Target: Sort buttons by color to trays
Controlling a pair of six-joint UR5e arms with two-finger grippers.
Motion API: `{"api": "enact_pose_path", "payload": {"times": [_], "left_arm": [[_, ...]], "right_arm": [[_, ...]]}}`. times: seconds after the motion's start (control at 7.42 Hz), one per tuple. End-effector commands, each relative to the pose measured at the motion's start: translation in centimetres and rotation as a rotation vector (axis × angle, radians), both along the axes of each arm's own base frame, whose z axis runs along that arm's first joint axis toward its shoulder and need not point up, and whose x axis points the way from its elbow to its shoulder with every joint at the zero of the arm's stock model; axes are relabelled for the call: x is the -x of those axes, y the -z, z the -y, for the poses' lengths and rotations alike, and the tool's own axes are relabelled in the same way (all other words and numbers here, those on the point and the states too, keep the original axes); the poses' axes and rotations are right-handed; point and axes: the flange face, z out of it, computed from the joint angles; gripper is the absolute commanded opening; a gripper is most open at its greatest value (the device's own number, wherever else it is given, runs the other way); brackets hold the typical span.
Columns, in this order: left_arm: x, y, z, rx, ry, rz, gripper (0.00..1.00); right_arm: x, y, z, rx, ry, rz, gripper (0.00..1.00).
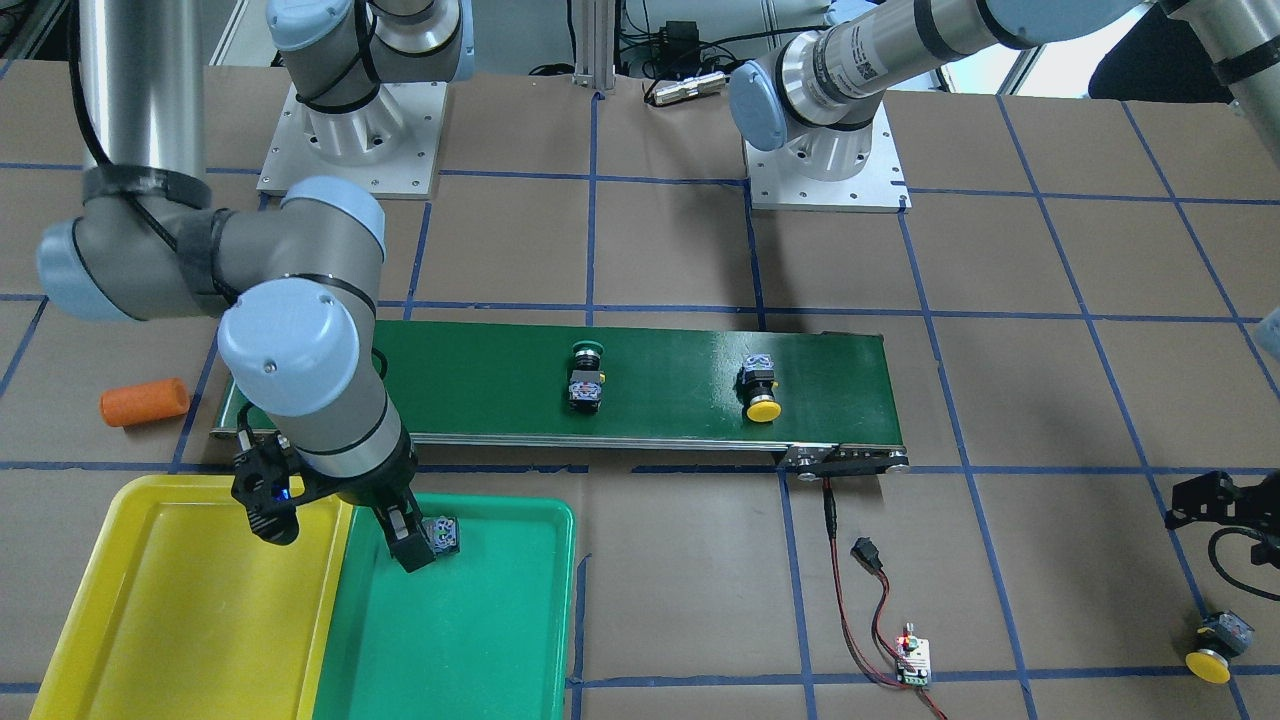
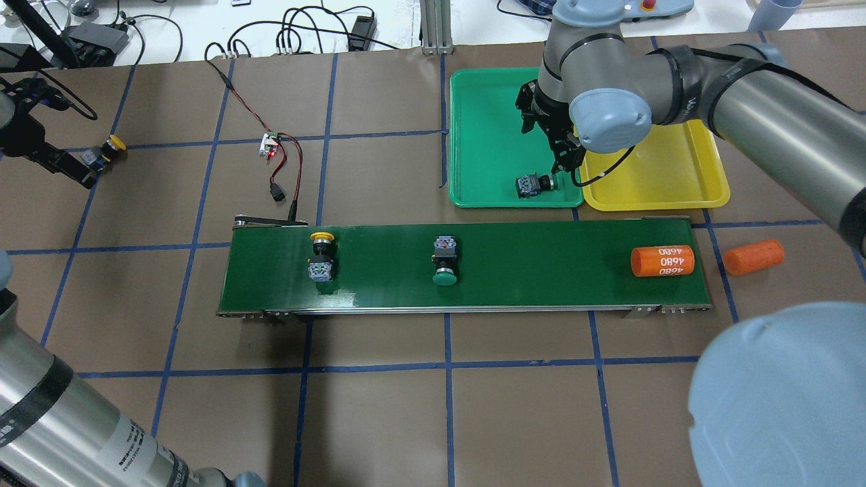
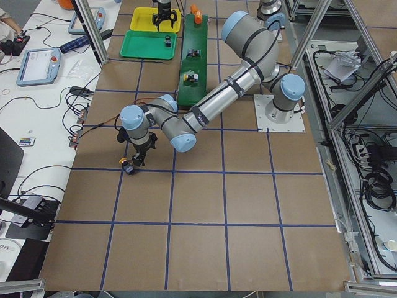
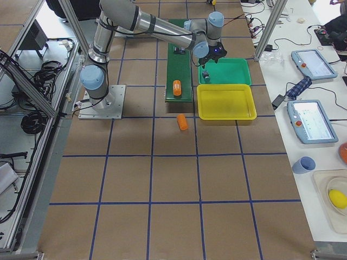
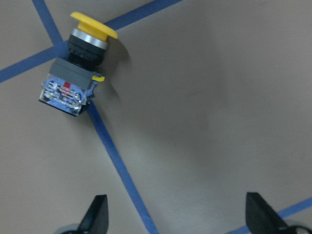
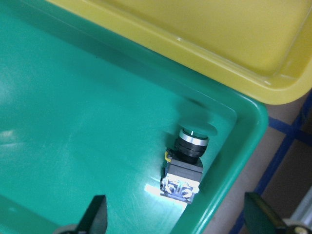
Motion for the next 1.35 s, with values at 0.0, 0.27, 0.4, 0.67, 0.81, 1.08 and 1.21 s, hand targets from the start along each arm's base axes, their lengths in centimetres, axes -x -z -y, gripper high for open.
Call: {"api": "enact_pose_path", "payload": {"times": [0.0,0.27,0.4,0.67,0.81,1.08,1.21], "left_arm": [[-2.0,2.1,2.7,0.011,0.05,0.018,1.0],[-2.1,3.6,4.2,0.029,0.072,0.013,1.0],[-2.6,4.5,4.9,0.043,0.096,0.025,1.0],[-2.6,5.6,6.1,0.081,0.111,0.007,1.0],[-1.9,6.1,6.6,0.1,0.147,-0.019,1.0],[-1.7,7.4,6.9,0.097,0.186,-0.033,0.75],[-1.4,7.2,7.0,0.094,0.187,-0.023,0.31]], "right_arm": [[0.1,-6.1,-3.8,-0.019,-0.181,-0.009,1.0],[0.1,-9.3,-6.0,-0.005,-0.489,-0.023,1.0],[0.0,-8.7,-7.4,-0.05,-0.576,-0.017,1.0],[-4.2,-7.0,-10.4,-0.074,-0.792,-0.017,1.0],[-6.9,-5.7,-11.1,-0.043,-0.865,-0.044,1.0],[-6.9,-1.8,-12.5,-0.011,-0.966,-0.046,1.0],[-6.8,-0.2,-13.3,-0.015,-0.979,-0.045,1.0]]}}
